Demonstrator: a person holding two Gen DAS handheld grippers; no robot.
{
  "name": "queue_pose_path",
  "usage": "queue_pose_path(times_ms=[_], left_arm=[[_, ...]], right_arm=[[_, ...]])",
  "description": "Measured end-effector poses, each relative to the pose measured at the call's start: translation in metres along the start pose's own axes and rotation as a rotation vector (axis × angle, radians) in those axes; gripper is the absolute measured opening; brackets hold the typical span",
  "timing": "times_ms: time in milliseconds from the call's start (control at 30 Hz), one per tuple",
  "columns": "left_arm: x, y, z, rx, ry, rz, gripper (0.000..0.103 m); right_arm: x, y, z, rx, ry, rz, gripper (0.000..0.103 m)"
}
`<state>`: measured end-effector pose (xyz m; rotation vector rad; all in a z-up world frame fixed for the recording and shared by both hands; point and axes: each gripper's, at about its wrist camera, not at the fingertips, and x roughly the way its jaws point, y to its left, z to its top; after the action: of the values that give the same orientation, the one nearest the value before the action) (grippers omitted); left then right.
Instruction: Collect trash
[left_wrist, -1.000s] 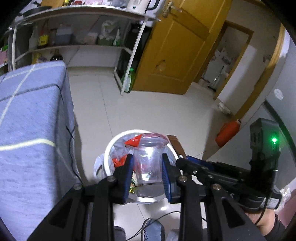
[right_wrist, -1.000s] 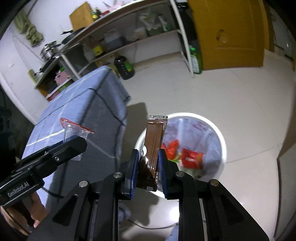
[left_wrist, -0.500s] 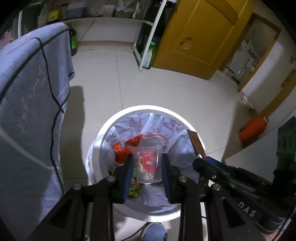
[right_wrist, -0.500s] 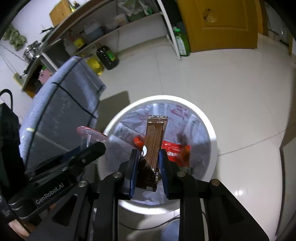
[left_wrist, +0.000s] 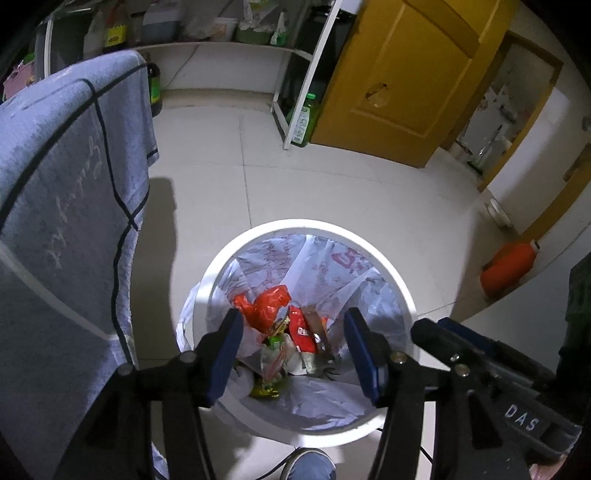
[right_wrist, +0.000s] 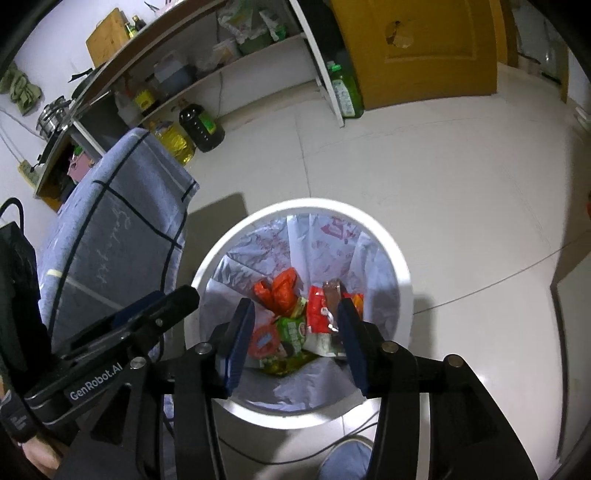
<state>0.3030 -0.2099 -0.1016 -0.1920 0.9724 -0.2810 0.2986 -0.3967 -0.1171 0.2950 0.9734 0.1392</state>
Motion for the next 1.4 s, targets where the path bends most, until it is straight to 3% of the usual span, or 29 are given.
queue_pose_path(times_ms=[267, 733, 1100, 1400], left_arm=[[-0.043, -0.007, -0.001, 0.030, -0.033, -0.026, 0.059], [-0.163, -0.007, -0.025, 0.149, -0.195, -0.044, 0.061], [-0.224, 0.005, -0.078, 0.236, -0.277, 0.021, 0.063], [-0.248, 0.016, -0.107, 0.227, -0.293, 0.069, 0.063]], right_arm=[[-0.053, 0.006, -0.005, -0.021, -0.067, -0.043, 0.047], [-0.151, 0.061, -0.052, -0.124, -0.202, -0.049, 0.047], [-0.195, 0.095, -0.110, -0.150, -0.261, -0.070, 0.047], [-0.216, 0.115, -0.146, -0.200, -0.288, -0.111, 0.047]])
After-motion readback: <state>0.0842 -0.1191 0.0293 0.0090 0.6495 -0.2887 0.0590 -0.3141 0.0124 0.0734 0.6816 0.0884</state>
